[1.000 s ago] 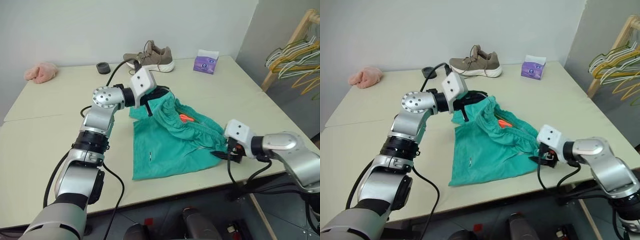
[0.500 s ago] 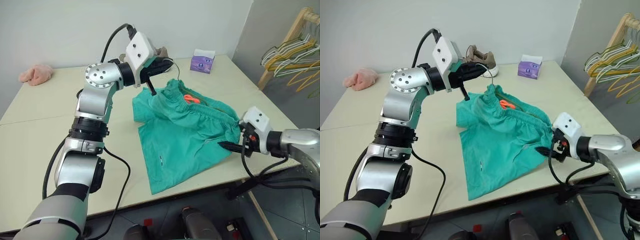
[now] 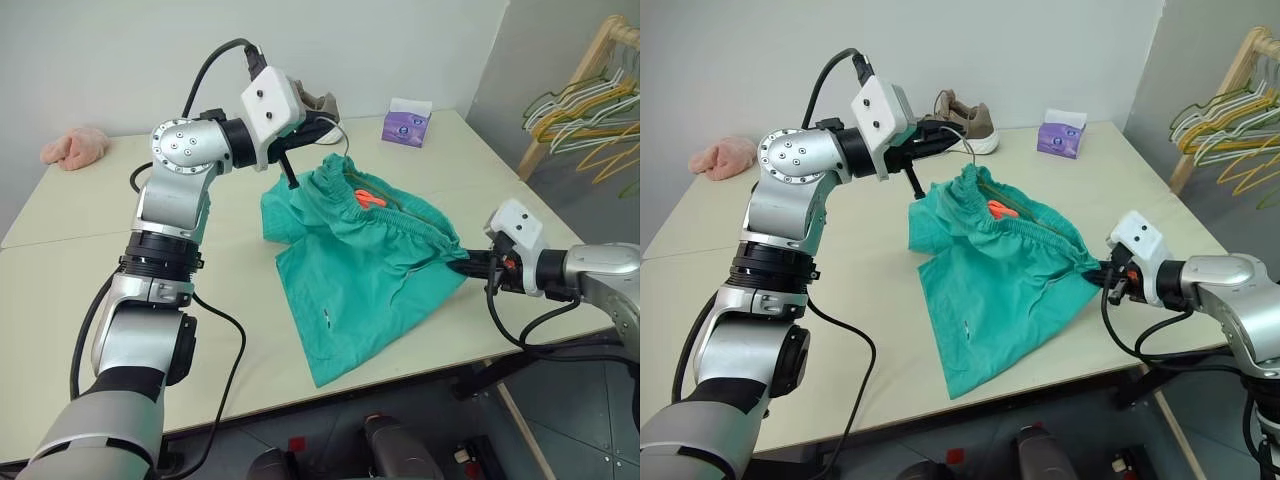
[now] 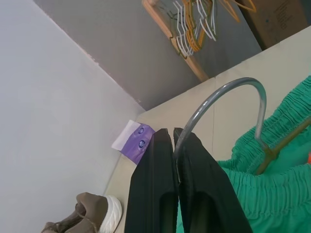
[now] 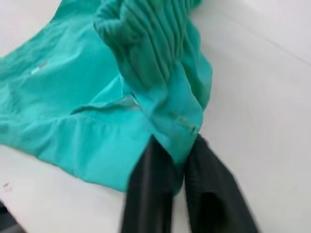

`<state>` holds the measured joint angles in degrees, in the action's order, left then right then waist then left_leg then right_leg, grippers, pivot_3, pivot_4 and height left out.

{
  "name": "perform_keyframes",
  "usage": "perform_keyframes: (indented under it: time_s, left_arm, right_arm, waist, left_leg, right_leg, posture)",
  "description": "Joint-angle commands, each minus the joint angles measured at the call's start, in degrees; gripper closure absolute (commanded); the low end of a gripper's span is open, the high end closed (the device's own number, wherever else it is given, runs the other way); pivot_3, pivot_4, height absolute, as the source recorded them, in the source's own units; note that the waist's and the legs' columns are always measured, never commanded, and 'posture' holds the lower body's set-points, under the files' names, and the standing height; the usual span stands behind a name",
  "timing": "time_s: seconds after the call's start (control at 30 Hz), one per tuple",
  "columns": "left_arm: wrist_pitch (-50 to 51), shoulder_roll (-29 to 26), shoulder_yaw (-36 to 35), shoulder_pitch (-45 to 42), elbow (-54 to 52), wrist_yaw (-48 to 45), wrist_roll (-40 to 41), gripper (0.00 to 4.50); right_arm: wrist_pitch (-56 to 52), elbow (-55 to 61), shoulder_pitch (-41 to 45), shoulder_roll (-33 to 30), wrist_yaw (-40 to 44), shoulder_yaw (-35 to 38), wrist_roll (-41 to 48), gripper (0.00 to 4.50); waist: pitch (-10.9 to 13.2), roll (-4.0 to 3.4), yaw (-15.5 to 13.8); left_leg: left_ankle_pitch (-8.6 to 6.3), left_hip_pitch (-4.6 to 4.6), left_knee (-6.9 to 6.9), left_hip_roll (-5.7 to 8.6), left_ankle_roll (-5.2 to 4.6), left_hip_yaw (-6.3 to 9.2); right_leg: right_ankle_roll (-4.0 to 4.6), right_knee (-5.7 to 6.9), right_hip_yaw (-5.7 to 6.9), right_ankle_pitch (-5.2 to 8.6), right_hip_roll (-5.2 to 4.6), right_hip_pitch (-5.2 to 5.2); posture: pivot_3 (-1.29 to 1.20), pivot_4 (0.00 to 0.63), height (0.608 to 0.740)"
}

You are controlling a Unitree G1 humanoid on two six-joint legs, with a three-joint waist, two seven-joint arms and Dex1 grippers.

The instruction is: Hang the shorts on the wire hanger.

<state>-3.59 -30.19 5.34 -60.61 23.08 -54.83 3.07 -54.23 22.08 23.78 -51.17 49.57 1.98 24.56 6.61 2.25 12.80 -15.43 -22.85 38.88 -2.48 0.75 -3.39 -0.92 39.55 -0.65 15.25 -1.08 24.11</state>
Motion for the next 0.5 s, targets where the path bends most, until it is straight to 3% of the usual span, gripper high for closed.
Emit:
perform_keyframes:
  time_s: [0.03,0.3,0.5]
  left_arm:
    - [-2.9,-1.5,0.0,-0.6,-0.3,0.0,-1.2,4.50]
    - [-8.7,-3.2,1.7,-0.4,2.4,0.9,-4.7,4.50]
    - [-7.6,-0.9,1.5,-0.7,2.2,0.9,-3.5,4.50]
  right_arm:
    - [1.0,0.6,1.4,-0.6,0.1,2.0,1.1,4.48]
    - [0.1,2.1,3.8,-5.0,3.1,4.1,4.4,4.48]
    - [2.8,2.8,7.9,-2.4,1.8,-1.7,2.7,4.48]
  waist:
    - [0.0,0.00,0.0]
    - [0.0,-0.01,0.0]
    - [0.0,-0.01,0.2]
  left_leg:
    - [0.00,0.00,0.00,0.00,0.00,0.00]
    - [0.00,0.00,0.00,0.01,0.00,-0.01]
    - [0.00,0.00,0.00,-0.01,0.00,-0.01]
  right_leg:
    - [0.00,0.00,0.00,0.00,0.00,0.00]
    - [0.00,0.00,-0.01,0.00,-0.01,0.00]
    - [0.00,-0.01,0.00,0.00,-0.01,0.00]
  posture:
    - [-0.26,0.057,0.740]
    - [-0.27,0.059,0.740]
    - [-0.28,0.059,0.740]
